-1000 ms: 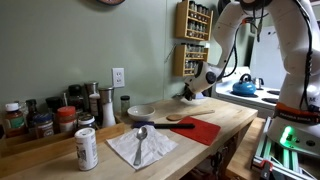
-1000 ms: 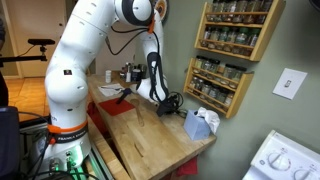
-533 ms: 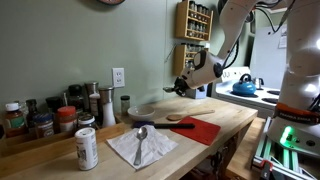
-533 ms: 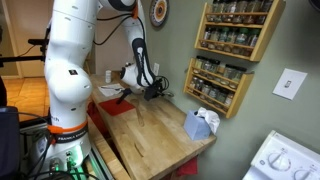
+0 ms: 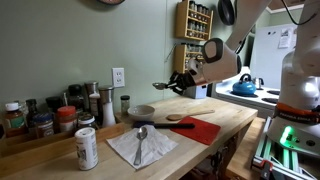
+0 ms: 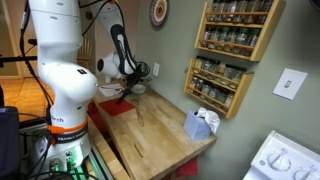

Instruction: Move the silver bowl to the left

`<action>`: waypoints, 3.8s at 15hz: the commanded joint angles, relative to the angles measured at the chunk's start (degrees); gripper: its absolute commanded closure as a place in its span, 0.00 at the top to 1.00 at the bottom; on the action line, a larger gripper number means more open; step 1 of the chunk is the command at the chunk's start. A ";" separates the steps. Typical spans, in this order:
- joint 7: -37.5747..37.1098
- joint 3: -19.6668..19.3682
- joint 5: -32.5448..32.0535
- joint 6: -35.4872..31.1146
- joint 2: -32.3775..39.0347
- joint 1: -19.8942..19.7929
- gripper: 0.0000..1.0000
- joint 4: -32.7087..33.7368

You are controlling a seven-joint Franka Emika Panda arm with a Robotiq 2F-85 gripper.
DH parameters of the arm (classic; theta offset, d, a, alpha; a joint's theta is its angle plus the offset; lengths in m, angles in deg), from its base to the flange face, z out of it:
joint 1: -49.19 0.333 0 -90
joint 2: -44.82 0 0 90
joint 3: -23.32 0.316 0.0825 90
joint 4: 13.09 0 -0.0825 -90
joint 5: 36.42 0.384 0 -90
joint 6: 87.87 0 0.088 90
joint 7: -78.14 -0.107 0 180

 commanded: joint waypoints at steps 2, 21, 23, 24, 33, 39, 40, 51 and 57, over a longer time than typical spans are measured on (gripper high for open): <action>1.74 -1.47 0.15 -0.68 0.00 2.61 0.02 -0.10; 4.62 -2.99 0.23 -3.00 17.87 -0.87 0.02 13.98; 6.08 -2.94 0.25 -4.40 19.78 -2.00 0.02 16.03; 6.80 -3.07 0.28 -4.99 20.73 -2.83 0.02 16.94; 12.77 -2.05 0.33 -9.21 28.78 -7.48 0.02 26.88; 15.58 -0.80 0.30 -12.30 32.11 -8.61 0.02 30.72; 15.79 -0.57 0.31 -12.72 32.49 -8.86 0.02 30.95; 17.22 0.15 0.20 -13.97 36.16 -11.81 0.02 33.75; 17.64 0.84 0.05 -15.69 36.18 -12.58 0.64 34.72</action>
